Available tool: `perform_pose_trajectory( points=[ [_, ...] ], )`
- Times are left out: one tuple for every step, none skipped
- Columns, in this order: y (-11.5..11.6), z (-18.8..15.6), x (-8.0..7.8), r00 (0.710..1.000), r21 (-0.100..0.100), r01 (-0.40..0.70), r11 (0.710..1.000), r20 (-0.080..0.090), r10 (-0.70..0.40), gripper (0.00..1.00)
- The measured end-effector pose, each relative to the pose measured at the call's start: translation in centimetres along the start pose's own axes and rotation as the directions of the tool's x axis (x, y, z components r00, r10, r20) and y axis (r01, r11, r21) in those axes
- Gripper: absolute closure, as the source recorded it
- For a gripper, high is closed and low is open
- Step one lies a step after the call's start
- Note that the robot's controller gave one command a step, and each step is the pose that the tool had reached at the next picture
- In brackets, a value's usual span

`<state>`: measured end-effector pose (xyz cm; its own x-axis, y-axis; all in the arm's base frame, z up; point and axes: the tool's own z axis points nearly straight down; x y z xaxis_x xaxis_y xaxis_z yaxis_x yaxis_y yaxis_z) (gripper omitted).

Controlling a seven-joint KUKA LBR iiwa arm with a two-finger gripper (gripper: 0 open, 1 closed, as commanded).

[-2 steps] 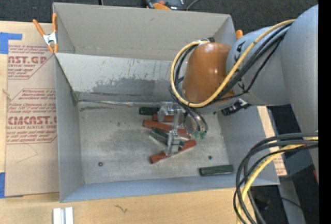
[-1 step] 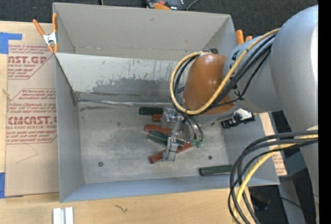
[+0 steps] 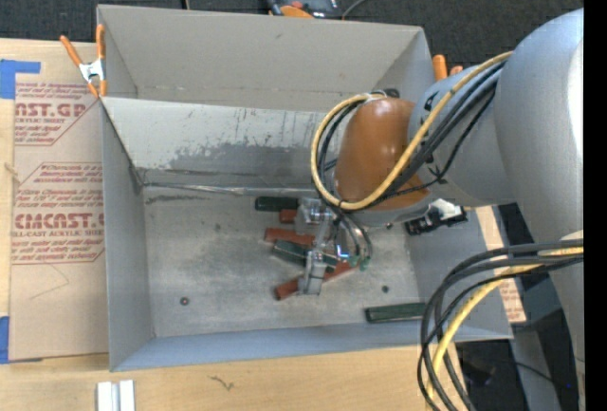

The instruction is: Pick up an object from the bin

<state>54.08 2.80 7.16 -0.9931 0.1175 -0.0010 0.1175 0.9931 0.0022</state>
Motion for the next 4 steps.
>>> perform_pose_trajectory(
  points=[
    [0.0, -0.5, -0.1, 1.0, -0.001, 0.001, 1.0, -0.003, -0.001, 1.0],
    [0.1, -1.5, -0.2, 1.0, 0.0, 0.002, 1.0, 0.002, -0.002, 1.0],
    [0.2, -2.6, -0.2, 1.0, 0.0, 0.002, 1.0, 0.001, -0.002, 1.0],
    [0.4, -8.6, -0.4, 1.0, -0.001, 0.003, 1.0, 0.006, -0.003, 1.0]
  ],
)
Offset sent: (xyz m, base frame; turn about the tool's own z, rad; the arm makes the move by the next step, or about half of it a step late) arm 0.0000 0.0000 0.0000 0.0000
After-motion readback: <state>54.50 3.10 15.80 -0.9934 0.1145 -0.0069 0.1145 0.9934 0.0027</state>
